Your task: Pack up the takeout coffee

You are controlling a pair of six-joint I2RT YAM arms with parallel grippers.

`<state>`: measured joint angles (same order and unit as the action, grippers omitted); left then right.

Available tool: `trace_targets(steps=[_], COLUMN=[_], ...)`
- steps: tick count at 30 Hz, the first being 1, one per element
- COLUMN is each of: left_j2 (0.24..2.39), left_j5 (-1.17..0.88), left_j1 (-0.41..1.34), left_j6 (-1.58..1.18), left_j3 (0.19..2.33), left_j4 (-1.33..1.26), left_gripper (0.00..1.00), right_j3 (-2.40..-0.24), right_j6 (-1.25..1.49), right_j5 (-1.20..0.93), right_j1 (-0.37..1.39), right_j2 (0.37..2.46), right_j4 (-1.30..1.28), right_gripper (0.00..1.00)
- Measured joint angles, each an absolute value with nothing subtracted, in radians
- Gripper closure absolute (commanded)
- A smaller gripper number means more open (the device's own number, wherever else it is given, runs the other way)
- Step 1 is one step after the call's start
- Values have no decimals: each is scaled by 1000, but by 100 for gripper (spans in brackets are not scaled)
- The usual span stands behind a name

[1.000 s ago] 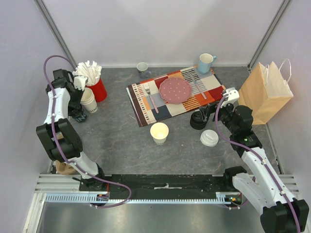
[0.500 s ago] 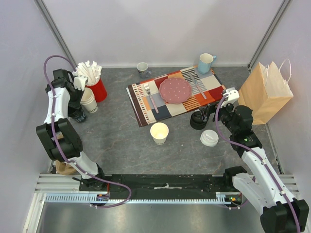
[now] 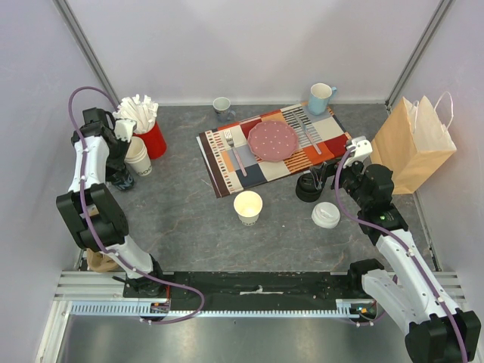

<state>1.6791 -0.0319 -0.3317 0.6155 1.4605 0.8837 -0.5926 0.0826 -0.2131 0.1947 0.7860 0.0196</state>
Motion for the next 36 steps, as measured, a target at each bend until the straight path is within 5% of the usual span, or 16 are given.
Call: trace_targets(steps=[4, 36], left_j2=[1683, 1579], left_j5=[-32, -24], left_j1=[-332, -269], left_j6=[617, 631], left_j3=[1460, 1357], left_j4=[885, 866], left_gripper=[98, 98], right_j3=[-593, -593], right_j6=[83, 83], right_j5=[-213, -213], right_j1=[195, 195], right_j2=[786, 786], right_j4=[20, 20], right_gripper=[6, 5])
